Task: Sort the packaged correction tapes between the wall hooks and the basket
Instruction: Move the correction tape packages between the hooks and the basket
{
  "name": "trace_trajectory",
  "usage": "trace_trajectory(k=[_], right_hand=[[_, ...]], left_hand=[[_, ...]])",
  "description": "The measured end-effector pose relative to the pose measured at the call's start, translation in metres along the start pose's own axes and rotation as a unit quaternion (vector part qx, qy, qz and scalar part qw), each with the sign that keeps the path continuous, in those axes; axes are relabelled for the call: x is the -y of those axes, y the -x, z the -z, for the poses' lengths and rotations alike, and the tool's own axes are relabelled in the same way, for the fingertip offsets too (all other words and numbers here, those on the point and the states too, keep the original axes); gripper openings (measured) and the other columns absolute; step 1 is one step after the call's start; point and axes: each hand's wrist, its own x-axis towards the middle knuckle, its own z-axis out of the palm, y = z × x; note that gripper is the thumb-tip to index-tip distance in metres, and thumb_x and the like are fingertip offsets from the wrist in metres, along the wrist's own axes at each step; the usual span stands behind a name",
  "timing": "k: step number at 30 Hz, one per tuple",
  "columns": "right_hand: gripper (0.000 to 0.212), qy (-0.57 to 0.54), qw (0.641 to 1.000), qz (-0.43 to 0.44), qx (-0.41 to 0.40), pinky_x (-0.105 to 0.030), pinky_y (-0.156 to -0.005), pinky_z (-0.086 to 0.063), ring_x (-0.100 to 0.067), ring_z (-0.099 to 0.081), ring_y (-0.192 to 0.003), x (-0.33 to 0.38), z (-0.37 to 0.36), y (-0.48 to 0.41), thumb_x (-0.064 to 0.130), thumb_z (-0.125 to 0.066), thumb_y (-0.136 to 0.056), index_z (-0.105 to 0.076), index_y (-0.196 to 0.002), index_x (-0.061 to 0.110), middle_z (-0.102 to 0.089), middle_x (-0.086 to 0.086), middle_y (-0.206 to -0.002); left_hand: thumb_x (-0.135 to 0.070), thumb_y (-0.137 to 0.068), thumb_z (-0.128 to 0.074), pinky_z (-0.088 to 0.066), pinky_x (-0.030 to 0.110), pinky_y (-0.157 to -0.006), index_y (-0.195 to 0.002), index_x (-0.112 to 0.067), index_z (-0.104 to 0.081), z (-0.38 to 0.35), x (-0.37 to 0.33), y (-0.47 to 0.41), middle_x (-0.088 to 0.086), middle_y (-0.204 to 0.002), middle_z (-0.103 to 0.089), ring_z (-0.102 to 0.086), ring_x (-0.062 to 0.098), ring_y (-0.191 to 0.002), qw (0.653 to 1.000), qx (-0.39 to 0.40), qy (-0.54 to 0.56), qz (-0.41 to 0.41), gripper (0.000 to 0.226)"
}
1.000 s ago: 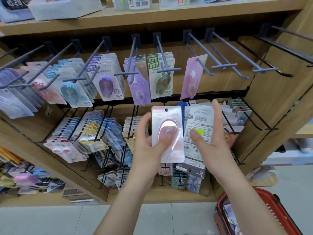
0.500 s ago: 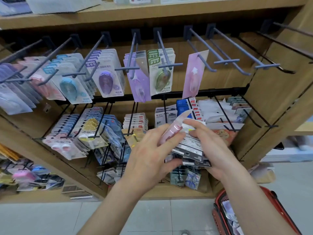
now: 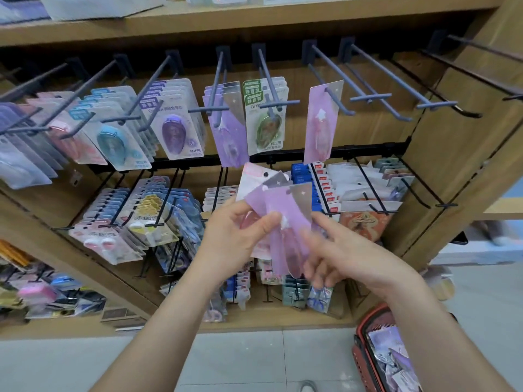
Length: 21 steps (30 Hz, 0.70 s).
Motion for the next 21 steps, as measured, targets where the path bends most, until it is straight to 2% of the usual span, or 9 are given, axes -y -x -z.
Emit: trace_trajectory(k=[1, 3, 5, 7, 9, 12, 15, 17, 21], right_hand=[[0.098, 0.099, 0.995, 0.008, -0.027, -0.028, -0.069, -0.051, -0.015, -0.067, -0.078, 0.004, -0.002, 0.002, 0.079, -0.061, -0.065, -0.03, -0.148, 0.035, -0.074, 0.007, -0.094], [0.088, 0.322, 0.94, 0.003, -0.116, -0.031, -0.078, -0.043, -0.014, -0.06, -0.107, 0.01, -0.007, 0.006, 0.078, -0.065, -0.069, -0.034, -0.142, 0.043, -0.061, 0.017, -0.117], [0.083, 0.389, 0.906, 0.021, -0.166, -0.032, -0.079, -0.04, -0.016, -0.049, -0.114, 0.009, -0.01, 0.005, 0.083, -0.062, -0.066, -0.035, -0.137, 0.049, -0.048, 0.017, -0.111], [0.082, 0.337, 0.925, 0.076, -0.159, -0.033, -0.086, -0.042, -0.011, -0.043, -0.113, 0.001, -0.009, 0.001, 0.079, -0.065, -0.065, -0.037, -0.136, 0.05, -0.043, 0.013, -0.11], [0.077, 0.219, 0.954, 0.15, -0.142, -0.033, -0.093, -0.048, -0.004, -0.052, -0.114, -0.007, -0.008, -0.006, 0.065, -0.075, -0.07, -0.04, -0.137, 0.05, -0.054, 0.019, -0.12], [0.058, 0.031, 0.971, 0.195, -0.132, -0.029, -0.088, -0.053, 0.001, -0.063, -0.106, -0.013, -0.01, -0.013, 0.038, -0.08, -0.08, -0.051, -0.13, 0.046, -0.066, 0.024, -0.116], [0.069, -0.09, 0.976, 0.154, -0.123, -0.044, -0.097, -0.053, -0.012, -0.062, -0.118, -0.023, -0.012, -0.018, 0.059, -0.081, -0.071, -0.052, -0.133, 0.044, -0.063, 0.015, -0.13], [0.077, -0.152, 0.972, 0.141, -0.113, -0.051, -0.1, -0.051, -0.016, -0.065, -0.116, -0.026, -0.01, -0.018, 0.073, -0.077, -0.061, -0.052, -0.129, 0.048, -0.064, 0.009, -0.129], [0.054, -0.173, 0.963, 0.18, -0.105, -0.038, -0.091, -0.056, -0.011, -0.068, -0.107, -0.024, -0.006, -0.015, 0.053, -0.07, -0.076, -0.052, -0.124, 0.038, -0.069, 0.013, -0.116]], left_hand=[[-0.021, -0.082, -0.073, -0.05, 0.015, -0.074, -0.085, -0.028, -0.076, -0.003, 0.0, 0.001, -0.001, -0.097, -0.074, -0.068, 0.005, -0.084, 0.999, -0.002, 0.024, 0.025, 0.009], [-0.014, -0.088, -0.07, -0.049, 0.014, -0.067, -0.086, -0.018, -0.075, -0.009, 0.0, 0.004, -0.007, -0.08, -0.075, -0.067, 0.004, -0.074, 0.997, -0.013, 0.04, 0.061, 0.007], [-0.015, -0.09, -0.069, -0.051, 0.019, -0.067, -0.085, -0.015, -0.075, -0.014, 0.002, 0.007, -0.006, -0.076, -0.074, -0.065, 0.007, -0.073, 0.995, -0.04, 0.051, 0.082, 0.007], [-0.019, -0.09, -0.069, -0.055, 0.03, -0.077, -0.087, -0.013, -0.076, -0.017, 0.006, 0.008, 0.004, -0.085, -0.076, -0.067, 0.014, -0.079, 0.99, -0.063, 0.07, 0.109, 0.01], [-0.029, -0.086, -0.071, -0.054, 0.038, -0.079, -0.088, -0.007, -0.075, -0.02, 0.009, 0.01, 0.014, -0.09, -0.075, -0.066, 0.022, -0.08, 0.985, -0.064, 0.087, 0.132, 0.023], [-0.034, -0.086, -0.068, -0.054, 0.027, -0.068, -0.089, 0.001, -0.073, -0.025, 0.007, 0.013, 0.012, -0.082, -0.071, -0.063, 0.017, -0.073, 0.981, -0.059, 0.113, 0.145, 0.035], [-0.024, -0.095, -0.061, -0.048, 0.01, -0.06, -0.091, -0.003, -0.075, -0.026, 0.005, 0.013, -0.007, -0.071, -0.071, -0.062, 0.001, -0.065, 0.979, -0.044, 0.122, 0.156, 0.026], [-0.024, -0.095, -0.062, -0.051, 0.012, -0.067, -0.097, -0.009, -0.076, -0.026, 0.007, 0.012, -0.008, -0.08, -0.075, -0.069, 0.004, -0.074, 0.983, -0.006, 0.094, 0.158, 0.02], [-0.022, -0.097, -0.06, -0.058, 0.03, -0.086, -0.1, -0.011, -0.076, -0.036, 0.006, 0.01, 0.003, -0.097, -0.077, -0.072, 0.023, -0.097, 0.987, 0.043, 0.044, 0.15, 0.02]])
